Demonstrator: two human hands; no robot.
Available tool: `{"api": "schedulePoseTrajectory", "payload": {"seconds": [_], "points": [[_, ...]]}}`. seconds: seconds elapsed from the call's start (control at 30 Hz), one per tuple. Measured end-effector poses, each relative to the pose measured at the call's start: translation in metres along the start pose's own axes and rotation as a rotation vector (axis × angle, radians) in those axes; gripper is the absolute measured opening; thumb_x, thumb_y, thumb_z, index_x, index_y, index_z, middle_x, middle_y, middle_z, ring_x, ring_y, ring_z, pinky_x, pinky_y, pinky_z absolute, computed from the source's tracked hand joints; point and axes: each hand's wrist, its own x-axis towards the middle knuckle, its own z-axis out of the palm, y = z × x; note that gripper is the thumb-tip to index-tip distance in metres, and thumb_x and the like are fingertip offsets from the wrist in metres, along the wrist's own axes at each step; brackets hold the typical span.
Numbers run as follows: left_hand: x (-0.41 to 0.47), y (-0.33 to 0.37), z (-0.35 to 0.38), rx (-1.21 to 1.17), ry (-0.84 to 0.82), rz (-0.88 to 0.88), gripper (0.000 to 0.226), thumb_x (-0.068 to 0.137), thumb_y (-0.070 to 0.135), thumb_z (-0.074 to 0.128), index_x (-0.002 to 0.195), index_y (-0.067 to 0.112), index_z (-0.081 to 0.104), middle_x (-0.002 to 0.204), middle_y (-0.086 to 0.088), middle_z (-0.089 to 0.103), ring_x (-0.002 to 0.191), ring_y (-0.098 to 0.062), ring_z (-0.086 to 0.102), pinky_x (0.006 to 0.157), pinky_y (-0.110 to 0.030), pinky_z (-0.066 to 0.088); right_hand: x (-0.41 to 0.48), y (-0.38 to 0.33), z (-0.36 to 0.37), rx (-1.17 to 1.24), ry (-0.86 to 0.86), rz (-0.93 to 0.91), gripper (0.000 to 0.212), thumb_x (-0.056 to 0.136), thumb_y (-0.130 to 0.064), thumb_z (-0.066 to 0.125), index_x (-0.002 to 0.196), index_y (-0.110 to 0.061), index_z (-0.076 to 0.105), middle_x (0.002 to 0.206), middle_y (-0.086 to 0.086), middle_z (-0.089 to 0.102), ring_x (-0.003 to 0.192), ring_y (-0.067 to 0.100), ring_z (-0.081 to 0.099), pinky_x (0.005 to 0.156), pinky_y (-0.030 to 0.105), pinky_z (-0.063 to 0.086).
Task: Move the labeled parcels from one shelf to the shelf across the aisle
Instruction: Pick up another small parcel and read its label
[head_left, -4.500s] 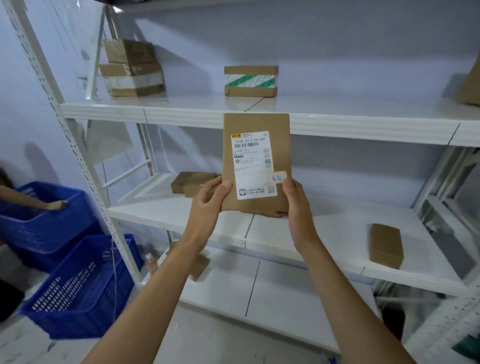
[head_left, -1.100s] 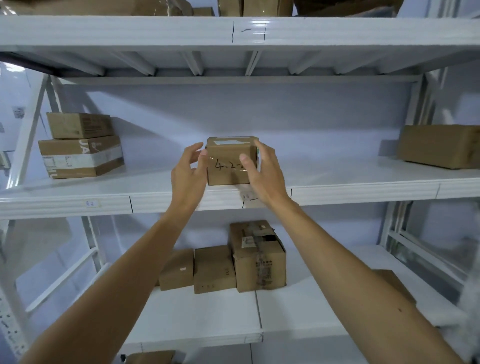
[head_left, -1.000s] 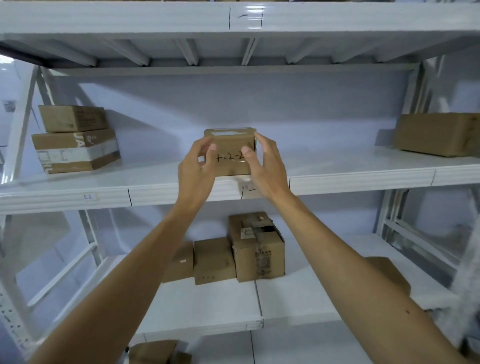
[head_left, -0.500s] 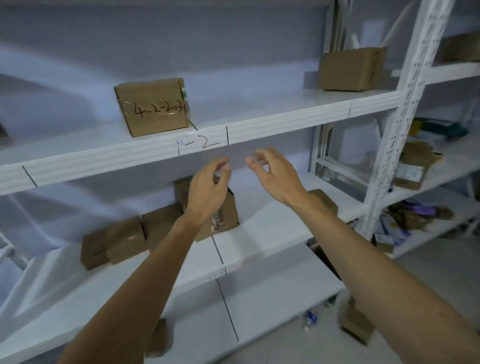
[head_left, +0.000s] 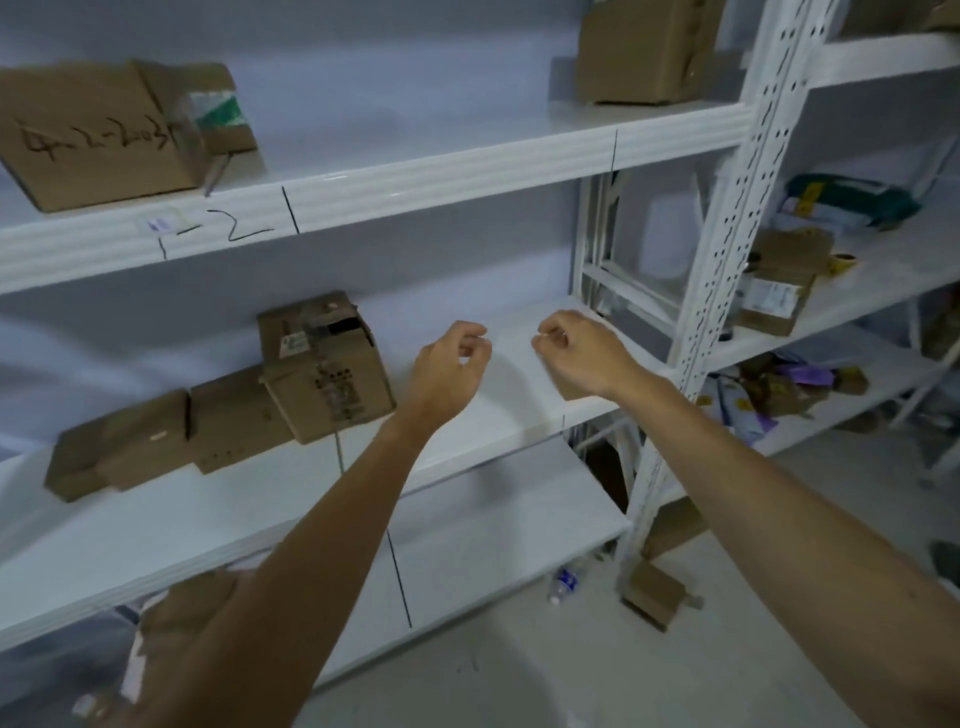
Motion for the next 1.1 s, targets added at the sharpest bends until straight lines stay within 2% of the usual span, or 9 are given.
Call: {"api": "schedulePoseTrajectory", "payload": {"seconds": [0.17, 0.3, 0.4, 0.53, 0.6, 0.73, 0.8, 0.93, 1.1], "points": [[0.006, 0.005, 0.065, 0.025, 0.019, -0.102, 0.028, 0.104, 0.029, 0.057, 0.125, 0.015, 0.069, 0.118, -0.004, 0.075, 0.102, -0.015, 0.068, 0.089, -0.022, 0.044, 0.014, 0.06, 0.001, -0.026, -0.105, -0.008, 0.04, 0.1, -0.04, 0.054, 0.129, -0.014, 0.064, 0.132, 0.007, 0.065, 0.119, 0.027, 0.062, 0.098, 0.036, 0.047], [0.012, -0.003, 0.09, 0.028, 0.008, -0.192, 0.028, 0.103, 0.028, 0.058, 0.125, 0.015, 0.069, 0.119, -0.006, 0.075, 0.108, -0.022, 0.07, 0.092, -0.026, 0.048, 0.026, 0.089, 0.003, 0.006, -0.124, 0.023, 0.038, 0.1, -0.035, 0.056, 0.121, -0.005, 0.065, 0.122, 0.012, 0.066, 0.11, 0.031, 0.063, 0.092, 0.037, 0.047], [0.018, -0.016, 0.101, 0.027, -0.014, -0.243, 0.03, 0.104, 0.026, 0.057, 0.128, 0.012, 0.069, 0.121, -0.007, 0.074, 0.108, -0.021, 0.069, 0.091, -0.024, 0.045, 0.038, 0.109, 0.015, 0.014, -0.168, 0.053, 0.038, 0.099, -0.037, 0.056, 0.127, -0.012, 0.064, 0.124, 0.009, 0.065, 0.112, 0.03, 0.063, 0.093, 0.035, 0.048], [0.03, -0.038, 0.115, 0.048, -0.054, -0.284, 0.028, 0.104, 0.024, 0.058, 0.128, 0.013, 0.068, 0.115, -0.003, 0.072, 0.1, -0.014, 0.064, 0.089, -0.023, 0.044, 0.053, 0.131, 0.039, 0.024, -0.193, 0.125, 0.037, 0.097, -0.038, 0.055, 0.121, -0.011, 0.065, 0.122, 0.013, 0.066, 0.114, 0.035, 0.063, 0.098, 0.046, 0.051], [0.041, -0.05, 0.121, 0.043, -0.076, -0.314, 0.028, 0.104, 0.022, 0.058, 0.128, 0.014, 0.068, 0.112, -0.001, 0.071, 0.102, -0.016, 0.065, 0.094, -0.027, 0.048, 0.057, 0.14, 0.049, 0.023, -0.209, 0.155, 0.04, 0.098, -0.037, 0.056, 0.128, -0.011, 0.063, 0.128, 0.014, 0.064, 0.118, 0.035, 0.061, 0.101, 0.047, 0.05], [0.066, -0.069, 0.137, -0.074, -0.08, -0.358, 0.026, 0.098, 0.023, 0.056, 0.119, 0.015, 0.071, 0.117, -0.011, 0.077, 0.108, -0.031, 0.073, 0.105, -0.048, 0.054, 0.063, 0.159, 0.059, 0.012, -0.187, 0.192, 0.041, 0.099, -0.029, 0.06, 0.135, -0.01, 0.06, 0.139, 0.014, 0.054, 0.124, 0.034, 0.057, 0.105, 0.044, 0.049], [0.079, -0.075, 0.145, -0.123, -0.097, -0.362, 0.029, 0.098, 0.028, 0.055, 0.119, 0.017, 0.071, 0.12, -0.011, 0.077, 0.11, -0.031, 0.073, 0.106, -0.048, 0.054, 0.071, 0.168, 0.057, 0.003, -0.149, 0.221, 0.045, 0.097, -0.024, 0.062, 0.139, -0.009, 0.056, 0.143, 0.014, 0.049, 0.129, 0.034, 0.053, 0.107, 0.045, 0.047], [0.101, -0.085, 0.161, -0.213, -0.106, -0.347, 0.023, 0.104, 0.018, 0.055, 0.117, 0.011, 0.073, 0.118, -0.012, 0.077, 0.108, -0.029, 0.073, 0.104, -0.046, 0.055, 0.09, 0.185, 0.054, 0.037, -0.101, 0.339, 0.056, 0.098, -0.022, 0.061, 0.149, -0.007, 0.044, 0.148, 0.018, 0.047, 0.134, 0.037, 0.049, 0.109, 0.047, 0.044], [0.117, -0.093, 0.183, -0.212, -0.245, -0.422, 0.027, 0.104, 0.021, 0.058, 0.126, 0.015, 0.072, 0.127, -0.009, 0.073, 0.119, -0.028, 0.068, 0.11, -0.047, 0.052, 0.112, 0.202, 0.06, 0.147, -0.193, 0.466, 0.063, 0.102, -0.031, 0.057, 0.157, -0.009, 0.035, 0.155, 0.015, 0.045, 0.137, 0.035, 0.052, 0.11, 0.04, 0.042]]}}
